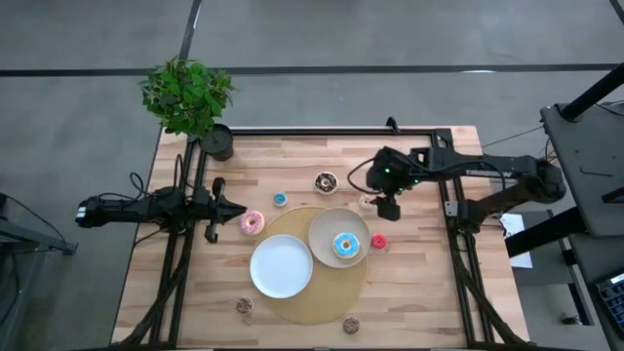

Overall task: Pick & Place donuts
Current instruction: Put the small red donut on the white plate

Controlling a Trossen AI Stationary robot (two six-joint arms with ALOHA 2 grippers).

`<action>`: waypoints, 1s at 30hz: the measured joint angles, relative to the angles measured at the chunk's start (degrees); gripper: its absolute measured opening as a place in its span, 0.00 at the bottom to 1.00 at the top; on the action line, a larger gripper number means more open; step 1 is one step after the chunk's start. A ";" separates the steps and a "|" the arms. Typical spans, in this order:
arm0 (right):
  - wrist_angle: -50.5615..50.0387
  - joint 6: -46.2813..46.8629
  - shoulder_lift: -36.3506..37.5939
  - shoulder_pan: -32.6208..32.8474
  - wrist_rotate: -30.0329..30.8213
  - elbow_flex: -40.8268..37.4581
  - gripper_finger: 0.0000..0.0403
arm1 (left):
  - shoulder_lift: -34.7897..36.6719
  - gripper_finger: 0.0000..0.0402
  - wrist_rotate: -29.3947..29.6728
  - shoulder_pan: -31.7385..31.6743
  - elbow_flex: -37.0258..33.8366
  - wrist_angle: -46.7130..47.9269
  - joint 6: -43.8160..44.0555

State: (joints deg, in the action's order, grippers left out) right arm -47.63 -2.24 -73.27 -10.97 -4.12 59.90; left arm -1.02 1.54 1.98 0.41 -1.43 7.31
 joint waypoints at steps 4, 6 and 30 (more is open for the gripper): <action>0.77 3.36 3.33 0.35 0.23 -4.73 0.59 | 0.00 0.00 0.00 0.00 0.02 0.00 0.02; 1.78 5.31 4.74 0.95 0.32 -6.66 0.60 | 0.00 0.00 -0.01 0.00 0.00 0.00 0.00; 8.51 14.62 10.20 4.60 2.84 -15.46 0.58 | 0.00 0.00 0.00 -0.02 0.02 0.00 0.00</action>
State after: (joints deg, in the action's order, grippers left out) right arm -39.11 12.38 -63.07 -6.37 -1.28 44.44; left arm -1.02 1.54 1.96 0.43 -1.43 7.31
